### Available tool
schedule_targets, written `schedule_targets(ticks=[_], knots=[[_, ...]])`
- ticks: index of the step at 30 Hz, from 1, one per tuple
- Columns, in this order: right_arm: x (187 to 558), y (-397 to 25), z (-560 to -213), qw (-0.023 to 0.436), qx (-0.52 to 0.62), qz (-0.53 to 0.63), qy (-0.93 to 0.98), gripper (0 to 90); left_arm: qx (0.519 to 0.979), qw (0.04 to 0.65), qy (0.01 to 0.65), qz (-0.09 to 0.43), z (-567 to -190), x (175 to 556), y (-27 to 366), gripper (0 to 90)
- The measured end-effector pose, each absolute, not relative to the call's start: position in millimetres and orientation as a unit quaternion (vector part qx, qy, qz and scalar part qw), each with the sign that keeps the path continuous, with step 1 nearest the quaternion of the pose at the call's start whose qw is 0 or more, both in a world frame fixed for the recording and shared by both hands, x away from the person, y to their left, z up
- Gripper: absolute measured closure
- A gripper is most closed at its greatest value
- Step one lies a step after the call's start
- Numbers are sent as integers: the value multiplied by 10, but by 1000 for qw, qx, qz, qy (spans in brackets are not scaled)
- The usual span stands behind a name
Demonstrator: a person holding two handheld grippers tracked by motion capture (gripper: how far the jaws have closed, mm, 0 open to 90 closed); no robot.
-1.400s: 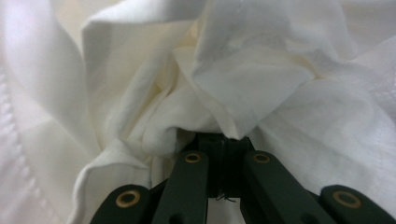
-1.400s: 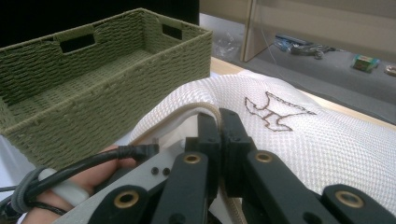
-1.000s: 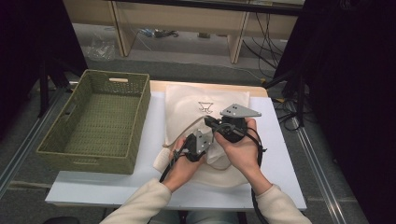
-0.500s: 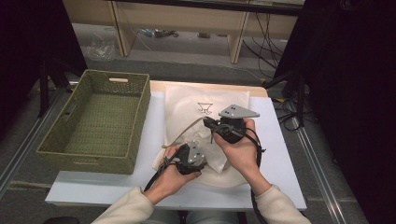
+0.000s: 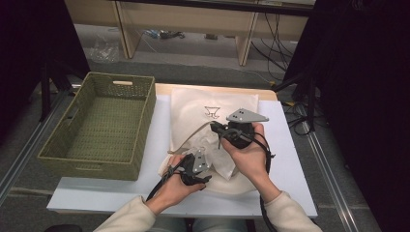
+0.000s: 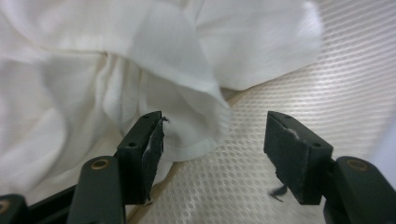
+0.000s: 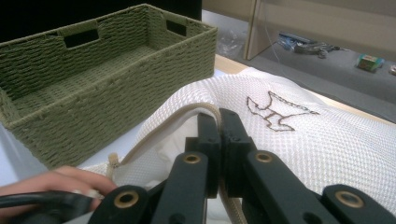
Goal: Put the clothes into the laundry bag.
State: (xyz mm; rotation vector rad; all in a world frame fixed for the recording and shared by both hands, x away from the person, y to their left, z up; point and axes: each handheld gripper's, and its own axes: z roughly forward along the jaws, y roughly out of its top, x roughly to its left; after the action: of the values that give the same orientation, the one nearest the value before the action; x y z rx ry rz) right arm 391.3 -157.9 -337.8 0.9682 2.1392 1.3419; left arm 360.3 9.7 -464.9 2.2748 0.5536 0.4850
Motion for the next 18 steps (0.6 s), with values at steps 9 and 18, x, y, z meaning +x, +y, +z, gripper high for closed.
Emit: schedule_targets(ticks=[9,18], knots=[[3911,-1562,-3376,217,345,482,775,892,893,341,237,174,-4754,3492,267,416],[3918,-1555,-3394,223,342,479,777,892,887,351,245,172,-4900,3747,195,346]])
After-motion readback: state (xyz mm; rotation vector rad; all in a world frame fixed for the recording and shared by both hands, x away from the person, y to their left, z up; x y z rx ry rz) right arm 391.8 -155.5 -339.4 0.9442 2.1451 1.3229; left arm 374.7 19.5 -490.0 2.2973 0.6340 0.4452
